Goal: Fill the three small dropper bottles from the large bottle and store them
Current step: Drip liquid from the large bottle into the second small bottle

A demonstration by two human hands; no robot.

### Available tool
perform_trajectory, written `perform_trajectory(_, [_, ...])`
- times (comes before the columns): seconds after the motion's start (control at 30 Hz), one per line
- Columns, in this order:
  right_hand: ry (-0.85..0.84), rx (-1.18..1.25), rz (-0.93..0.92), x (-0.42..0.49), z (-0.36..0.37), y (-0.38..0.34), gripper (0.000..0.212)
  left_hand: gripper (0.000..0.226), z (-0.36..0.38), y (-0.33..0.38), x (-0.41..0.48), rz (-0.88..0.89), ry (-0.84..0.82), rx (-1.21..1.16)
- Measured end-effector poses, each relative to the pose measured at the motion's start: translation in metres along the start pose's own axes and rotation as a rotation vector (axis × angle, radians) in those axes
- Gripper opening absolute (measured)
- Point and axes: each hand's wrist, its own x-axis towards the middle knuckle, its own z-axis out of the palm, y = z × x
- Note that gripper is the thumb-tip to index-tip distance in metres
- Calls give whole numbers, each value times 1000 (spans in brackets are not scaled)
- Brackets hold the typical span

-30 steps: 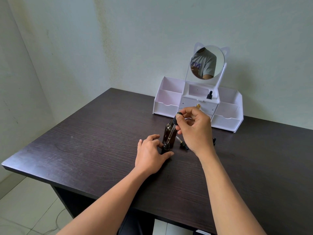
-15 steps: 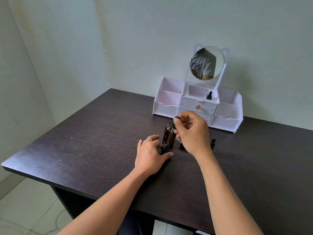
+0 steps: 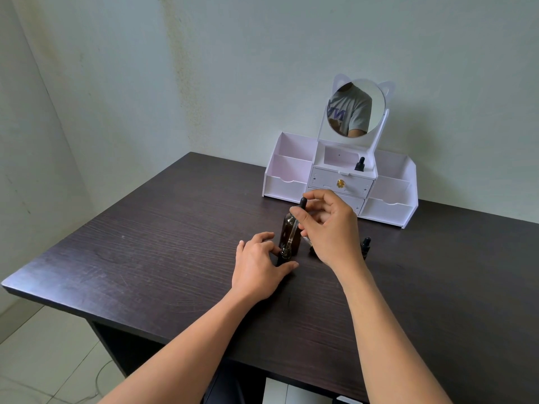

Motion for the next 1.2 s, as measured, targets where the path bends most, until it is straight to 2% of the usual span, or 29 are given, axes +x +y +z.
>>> perform_trajectory(0.13, [7,-43,2,1,0,2,11,40,0,0,0,0,-4,-2])
perform_trajectory(0.27, [1,-25,-4,2,1,2,16,40,0,-1,0,0,-5,-1])
perform_trajectory(0.4, [3,-53,-10,2,1,3,10,39,1,0,0,-1,-1,-3])
perform_trajectory(0.83, [-4,-113,-27,4,1,5,9,39,2,-1,0,0,-2,8])
perform_trajectory(0.93, [0,-100,-40,4,0,3,17,38,2,-1,1,-3,-6,10])
perform_trajectory(1.07, [106,-26,-98,7,-5,-9,26,40,1,-1,1,-9,-4,6])
perform_trajectory(1.2, [231,41,-171,15,-12,-21,22,42,0,0,1,-11,-9,1])
